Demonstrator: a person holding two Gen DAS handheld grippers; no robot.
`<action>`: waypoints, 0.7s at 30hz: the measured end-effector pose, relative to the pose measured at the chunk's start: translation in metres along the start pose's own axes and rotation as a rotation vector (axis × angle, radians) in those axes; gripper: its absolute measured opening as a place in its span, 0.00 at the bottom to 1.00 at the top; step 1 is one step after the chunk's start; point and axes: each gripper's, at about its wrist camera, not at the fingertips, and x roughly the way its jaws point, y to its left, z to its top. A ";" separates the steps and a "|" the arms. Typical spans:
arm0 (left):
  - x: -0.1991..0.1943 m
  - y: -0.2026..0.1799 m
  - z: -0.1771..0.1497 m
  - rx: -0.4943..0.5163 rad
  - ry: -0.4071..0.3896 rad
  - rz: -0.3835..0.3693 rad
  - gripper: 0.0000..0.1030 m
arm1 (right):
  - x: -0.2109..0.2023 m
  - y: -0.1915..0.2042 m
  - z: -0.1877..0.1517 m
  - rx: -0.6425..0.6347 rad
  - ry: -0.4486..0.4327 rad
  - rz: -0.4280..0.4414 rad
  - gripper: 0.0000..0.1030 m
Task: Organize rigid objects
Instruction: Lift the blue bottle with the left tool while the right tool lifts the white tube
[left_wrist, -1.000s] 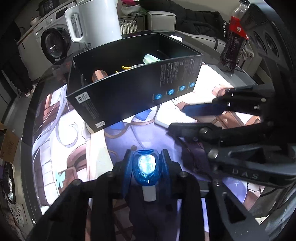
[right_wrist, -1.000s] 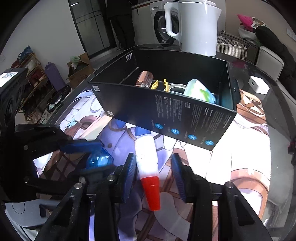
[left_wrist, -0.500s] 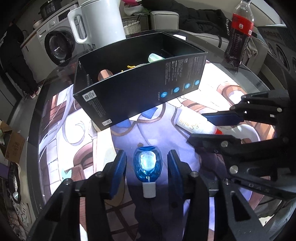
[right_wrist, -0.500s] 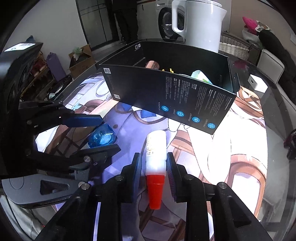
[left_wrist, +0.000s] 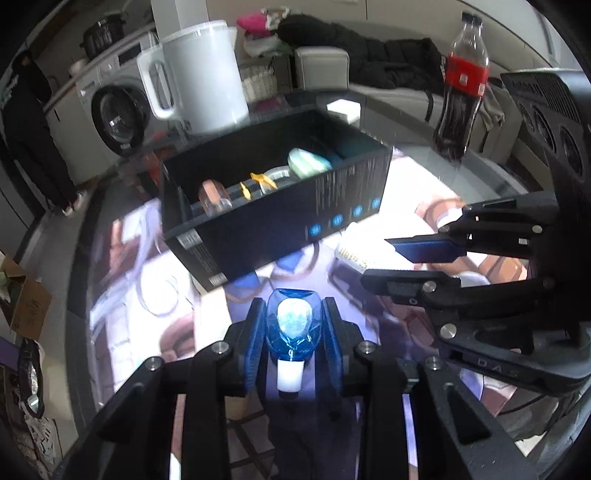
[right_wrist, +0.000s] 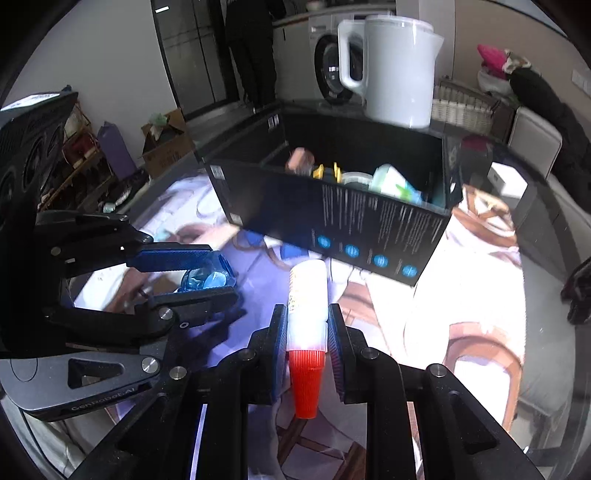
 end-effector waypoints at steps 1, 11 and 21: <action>-0.007 0.000 0.002 0.001 -0.033 0.012 0.28 | -0.006 0.000 0.002 0.009 -0.028 0.001 0.20; -0.090 0.001 0.012 0.004 -0.446 0.153 0.28 | -0.090 0.017 0.009 -0.027 -0.451 -0.004 0.20; -0.139 0.019 -0.002 -0.071 -0.678 0.209 0.28 | -0.140 0.041 0.005 -0.065 -0.698 -0.011 0.20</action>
